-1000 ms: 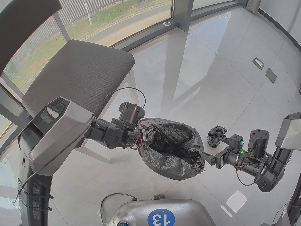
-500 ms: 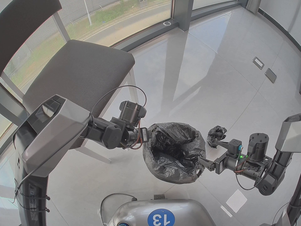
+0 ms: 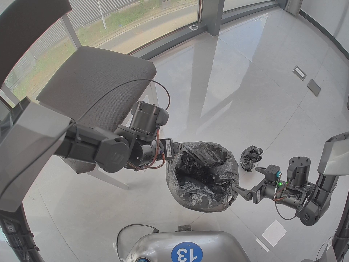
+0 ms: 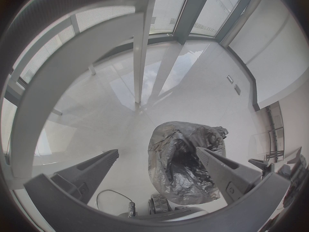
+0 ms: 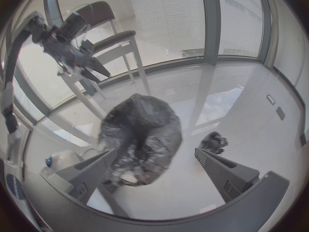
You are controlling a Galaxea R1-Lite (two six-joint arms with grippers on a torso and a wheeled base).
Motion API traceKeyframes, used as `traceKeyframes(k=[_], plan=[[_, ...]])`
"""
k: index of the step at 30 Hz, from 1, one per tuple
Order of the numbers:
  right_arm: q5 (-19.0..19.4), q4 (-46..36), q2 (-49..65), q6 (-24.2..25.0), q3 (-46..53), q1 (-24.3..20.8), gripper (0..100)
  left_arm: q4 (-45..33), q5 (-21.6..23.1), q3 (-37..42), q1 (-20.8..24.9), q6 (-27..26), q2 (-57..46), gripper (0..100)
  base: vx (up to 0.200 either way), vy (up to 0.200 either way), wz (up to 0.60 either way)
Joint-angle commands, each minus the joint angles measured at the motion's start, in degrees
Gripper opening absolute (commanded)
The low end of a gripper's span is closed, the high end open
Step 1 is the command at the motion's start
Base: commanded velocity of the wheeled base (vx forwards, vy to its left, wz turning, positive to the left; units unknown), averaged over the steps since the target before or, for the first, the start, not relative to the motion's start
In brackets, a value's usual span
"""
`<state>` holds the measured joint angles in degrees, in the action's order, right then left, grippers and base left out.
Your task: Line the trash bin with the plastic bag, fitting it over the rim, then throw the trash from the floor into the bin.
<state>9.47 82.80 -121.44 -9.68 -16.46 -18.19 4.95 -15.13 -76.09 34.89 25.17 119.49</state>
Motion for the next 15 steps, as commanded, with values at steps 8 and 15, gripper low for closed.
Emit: traceKeyframes(k=[8, 15], plan=[[0.0, -5.9, -8.5, -8.4, -12.9, 14.7, 100, 0.2, -0.7, 5.3, 2.9, -2.1, -15.4, 100, 0.000, 0.000, 0.00], [0.0, -10.6, -10.5, -8.4, -19.5, 17.3, 100, 0.2, -0.6, 6.0, 2.9, -2.2, -17.7, 100, 0.000, 0.000, 0.00]])
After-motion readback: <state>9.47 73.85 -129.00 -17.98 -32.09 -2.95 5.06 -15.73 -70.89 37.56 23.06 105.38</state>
